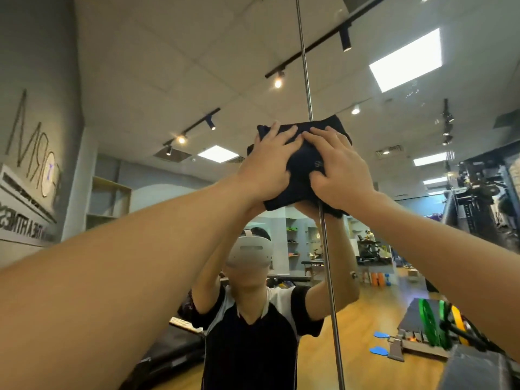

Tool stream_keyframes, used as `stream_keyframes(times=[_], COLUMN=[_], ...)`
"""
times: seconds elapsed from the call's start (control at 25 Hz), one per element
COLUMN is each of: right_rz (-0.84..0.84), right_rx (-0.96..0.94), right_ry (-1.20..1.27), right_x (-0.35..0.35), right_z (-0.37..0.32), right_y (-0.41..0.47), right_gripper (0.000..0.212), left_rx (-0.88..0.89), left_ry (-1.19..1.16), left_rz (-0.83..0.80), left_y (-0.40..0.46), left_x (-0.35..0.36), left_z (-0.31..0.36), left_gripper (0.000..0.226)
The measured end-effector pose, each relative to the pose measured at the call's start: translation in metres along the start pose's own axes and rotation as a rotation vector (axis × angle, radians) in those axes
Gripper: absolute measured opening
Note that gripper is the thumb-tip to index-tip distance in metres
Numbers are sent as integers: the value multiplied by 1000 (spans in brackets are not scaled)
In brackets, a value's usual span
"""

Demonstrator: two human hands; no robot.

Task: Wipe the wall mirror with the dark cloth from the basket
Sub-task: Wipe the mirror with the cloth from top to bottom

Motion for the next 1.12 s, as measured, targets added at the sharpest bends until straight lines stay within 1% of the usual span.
stream_keyframes(times=[0.28, 0.48, 0.6, 0.68, 0.8, 0.88, 1.0, 1.12], right_rz=[33, 22, 21, 31, 53, 85, 137, 157], right_rx=[-40, -57, -30, -29, -61, -76, -138, -166], right_ry=[-57, -233, -229, -225, -265, -263, -253, -273], right_x=[2, -4, -27, -49, -91, -124, -166, -197], right_z=[-2, -2, 7, 13, 19, 27, 44, 60], right_y=[-7, 36, 104, 166, 274, 366, 485, 549], right_gripper=[82, 78, 80, 81, 72, 66, 64, 64], left_rx=[62, 81, 82, 91, 86, 86, 66, 31], left_ry=[20, 101, 103, 108, 115, 116, 76, 70], left_rz=[120, 127, 121, 144, 174, 218, 282, 323], left_y=[-2, 22, 78, 129, 218, 290, 381, 431], left_x=[2, -19, -60, -99, -167, -223, -290, -328], left_z=[-2, -17, -38, -58, -93, -126, -160, -165], left_gripper=[73, 71, 70, 67, 62, 55, 41, 35])
Point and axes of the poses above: each hand's wrist, its own y-axis towards the middle knuckle, its own x-axis out of the palm, z = x × y, the point moved 6 cm from there along y, towards the middle knuckle, and after that the axes turned 9 degrees about -z, right-handed, at the moved point
